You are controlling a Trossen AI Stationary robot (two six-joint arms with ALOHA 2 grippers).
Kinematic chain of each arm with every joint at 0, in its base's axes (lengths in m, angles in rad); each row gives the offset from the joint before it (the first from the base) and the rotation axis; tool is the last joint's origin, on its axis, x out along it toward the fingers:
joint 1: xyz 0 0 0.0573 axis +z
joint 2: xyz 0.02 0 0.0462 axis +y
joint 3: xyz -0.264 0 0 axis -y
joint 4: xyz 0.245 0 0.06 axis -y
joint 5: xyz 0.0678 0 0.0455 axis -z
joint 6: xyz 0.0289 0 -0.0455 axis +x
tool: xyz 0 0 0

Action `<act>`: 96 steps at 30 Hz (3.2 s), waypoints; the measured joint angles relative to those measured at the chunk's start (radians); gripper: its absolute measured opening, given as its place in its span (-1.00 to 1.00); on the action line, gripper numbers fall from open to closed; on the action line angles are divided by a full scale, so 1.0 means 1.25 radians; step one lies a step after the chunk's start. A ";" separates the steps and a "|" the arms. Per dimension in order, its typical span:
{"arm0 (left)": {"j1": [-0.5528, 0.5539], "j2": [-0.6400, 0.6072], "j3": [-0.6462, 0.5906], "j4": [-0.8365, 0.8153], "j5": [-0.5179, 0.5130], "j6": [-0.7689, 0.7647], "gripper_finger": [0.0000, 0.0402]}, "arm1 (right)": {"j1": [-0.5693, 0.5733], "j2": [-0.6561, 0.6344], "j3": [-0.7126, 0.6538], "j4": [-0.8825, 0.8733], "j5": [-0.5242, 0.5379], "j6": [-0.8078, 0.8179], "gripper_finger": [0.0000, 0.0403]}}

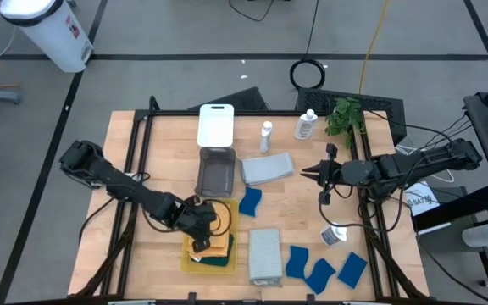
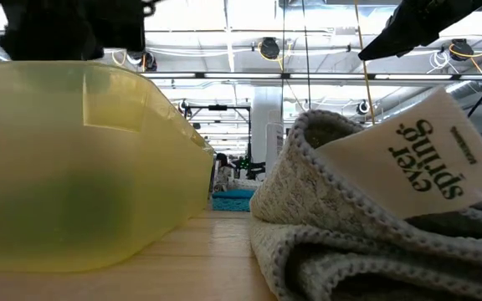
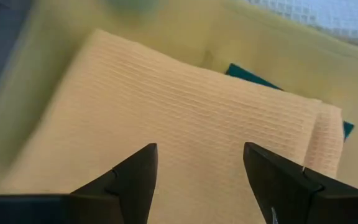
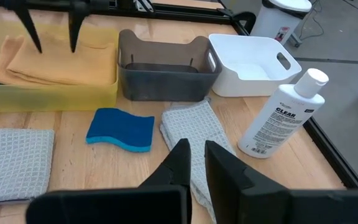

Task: Pick & Place Kitchen Items
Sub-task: Put the yellow towel into the yellow bin, then put the gray towel into the yellow bin

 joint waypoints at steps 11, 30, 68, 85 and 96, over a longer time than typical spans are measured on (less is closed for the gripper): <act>0.051 0.103 -0.002 0.053 0.107 0.061 0.21 | 0.000 0.000 0.000 0.002 0.000 0.000 -0.91; 0.063 -0.241 -0.002 0.053 0.029 0.215 0.21 | 0.000 0.000 0.000 0.001 0.000 0.000 -0.91; 0.371 -1.112 -0.527 0.269 0.134 0.646 0.21 | 0.000 0.001 -0.103 0.210 0.003 -0.133 -0.91; 0.413 -1.186 -0.711 0.379 0.177 0.556 0.21 | -0.045 0.001 -0.103 0.332 0.001 -0.195 -0.91; 0.413 -1.172 -0.740 0.419 0.135 0.470 0.21 | -0.082 0.001 -0.104 0.323 0.001 -0.172 -0.91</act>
